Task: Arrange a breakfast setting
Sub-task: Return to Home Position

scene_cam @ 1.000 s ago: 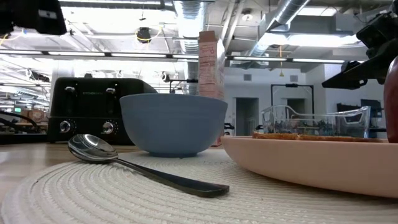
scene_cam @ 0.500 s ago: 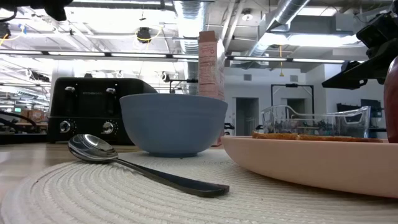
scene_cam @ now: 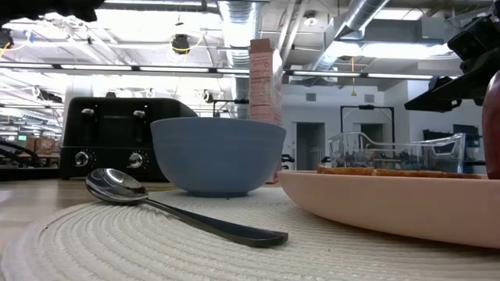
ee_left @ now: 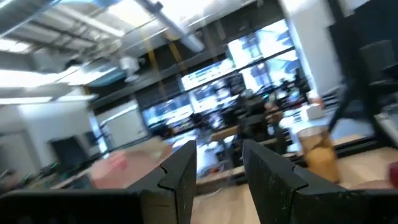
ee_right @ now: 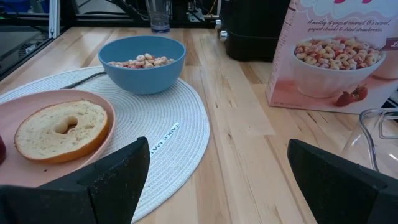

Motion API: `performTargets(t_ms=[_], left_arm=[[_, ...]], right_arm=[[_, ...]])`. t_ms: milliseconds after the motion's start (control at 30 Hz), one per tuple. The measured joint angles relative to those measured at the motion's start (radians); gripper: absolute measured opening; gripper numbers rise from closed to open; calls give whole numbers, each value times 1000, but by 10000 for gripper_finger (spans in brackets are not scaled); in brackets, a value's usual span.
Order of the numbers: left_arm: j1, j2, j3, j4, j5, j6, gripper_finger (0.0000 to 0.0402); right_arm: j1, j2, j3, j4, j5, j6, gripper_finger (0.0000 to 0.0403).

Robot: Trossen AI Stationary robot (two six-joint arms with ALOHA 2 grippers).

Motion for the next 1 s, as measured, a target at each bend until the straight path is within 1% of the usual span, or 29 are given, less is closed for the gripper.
performTargets(t_ms=[167,333,500,600,667,833,1000], left_arm=[[140,42,-9,-40,14,-80,121],[250,63,-64,-1,138,-86,121],[335,64,-133,37,205,-101,121],[376,62,-187,118,229,-94,121],[397,63,-206,142,236,-97,121],[432,62,-205,120,246,-110,121],[446,62,-205,30,246,-148,121]], right_arm=[[0,0,0,0,0,0,400],[0,0,0,0,0,0,400],[0,0,0,0,0,0,400],[0,0,0,0,0,0,400],[0,0,0,0,0,0,400],[0,0,0,0,0,0,400],[0,0,0,0,0,0,400]])
